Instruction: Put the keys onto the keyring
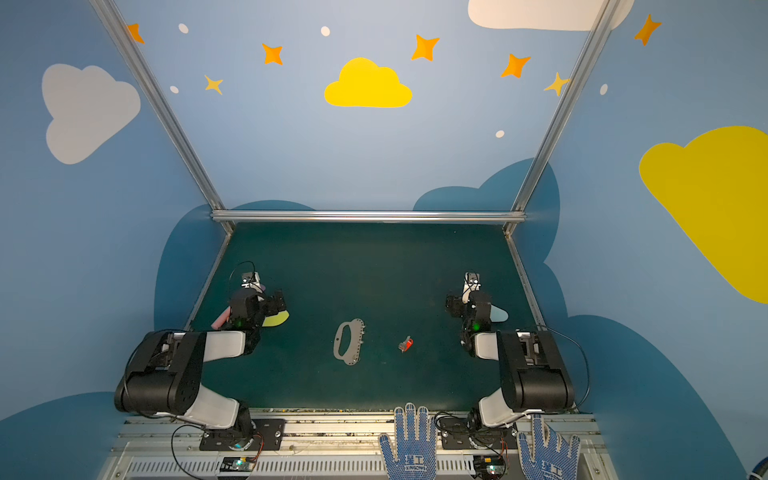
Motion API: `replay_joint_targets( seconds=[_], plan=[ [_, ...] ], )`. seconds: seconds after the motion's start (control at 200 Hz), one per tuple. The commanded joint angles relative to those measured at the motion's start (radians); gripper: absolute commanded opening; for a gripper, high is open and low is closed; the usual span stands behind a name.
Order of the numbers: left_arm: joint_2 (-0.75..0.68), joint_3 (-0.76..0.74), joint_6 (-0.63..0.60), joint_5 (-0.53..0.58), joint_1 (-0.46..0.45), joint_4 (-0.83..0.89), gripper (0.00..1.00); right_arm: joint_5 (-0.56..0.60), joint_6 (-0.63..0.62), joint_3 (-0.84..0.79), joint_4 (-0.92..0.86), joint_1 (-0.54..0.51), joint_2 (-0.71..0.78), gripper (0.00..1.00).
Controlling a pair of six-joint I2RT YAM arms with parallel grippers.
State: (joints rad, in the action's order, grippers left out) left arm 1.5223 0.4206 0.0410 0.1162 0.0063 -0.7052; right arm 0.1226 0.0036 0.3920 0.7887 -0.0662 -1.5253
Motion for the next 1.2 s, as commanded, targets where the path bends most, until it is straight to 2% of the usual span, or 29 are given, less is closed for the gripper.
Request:
replay_joint_targets(
  seconds=[0.0,0.666,0.741,0.776,0.811,0.846,0.896,0.951,0.986,1.001,1.026,1.057,1.127,1.172,1.197],
  plan=[
    [-0.012,0.014,0.005,-0.007,0.004,0.006,1.00,0.007,0.012,0.017,-0.006,0.004,0.019,0.92],
    [-0.015,0.014,0.006,-0.013,0.005,0.007,1.00,0.007,0.011,0.015,-0.004,0.003,0.022,0.92],
    [-0.035,0.042,0.057,0.048,0.006,0.051,1.00,0.034,0.019,0.018,0.006,0.000,0.035,0.92],
    [-0.055,0.090,0.059,0.060,0.007,0.155,1.00,0.043,0.015,0.039,-0.039,-0.003,0.062,0.92],
    [-0.077,0.149,0.039,0.045,0.009,0.283,1.00,0.035,0.008,0.085,-0.177,-0.004,0.109,0.92],
    [-0.090,0.190,0.040,0.042,0.009,0.348,1.00,0.028,0.010,0.132,-0.310,-0.003,0.150,0.92],
    [-0.120,0.242,0.070,0.046,0.013,0.438,1.00,0.042,0.049,0.180,-0.411,-0.002,0.196,0.92],
    [-0.150,0.296,0.224,0.066,0.031,0.530,1.00,0.098,0.233,0.234,-0.525,0.012,0.245,0.92],
    [-0.166,0.344,0.340,0.075,0.049,0.626,1.00,0.157,0.414,0.289,-0.679,0.024,0.271,0.92],
    [-0.168,0.366,0.382,0.072,0.058,0.667,1.00,0.178,0.495,0.317,-0.765,0.032,0.279,0.96],
    [-0.173,0.397,0.455,0.042,0.074,0.730,1.00,0.184,0.601,0.358,-0.882,0.049,0.289,0.97],
    [-0.172,0.435,0.514,-0.031,0.100,0.789,1.00,0.119,0.641,0.392,-0.963,0.077,0.293,0.97],
    [-0.165,0.479,0.608,-0.204,0.133,0.859,1.00,-0.091,0.616,0.422,-1.008,0.124,0.300,0.94],
    [-0.158,0.489,0.612,-0.313,0.136,0.873,1.00,-0.174,0.600,0.435,-1.042,0.132,0.311,0.92],
    [-0.153,0.490,0.598,-0.407,0.136,0.867,0.96,-0.229,0.576,0.441,-1.056,0.131,0.316,0.89]
  ],
)
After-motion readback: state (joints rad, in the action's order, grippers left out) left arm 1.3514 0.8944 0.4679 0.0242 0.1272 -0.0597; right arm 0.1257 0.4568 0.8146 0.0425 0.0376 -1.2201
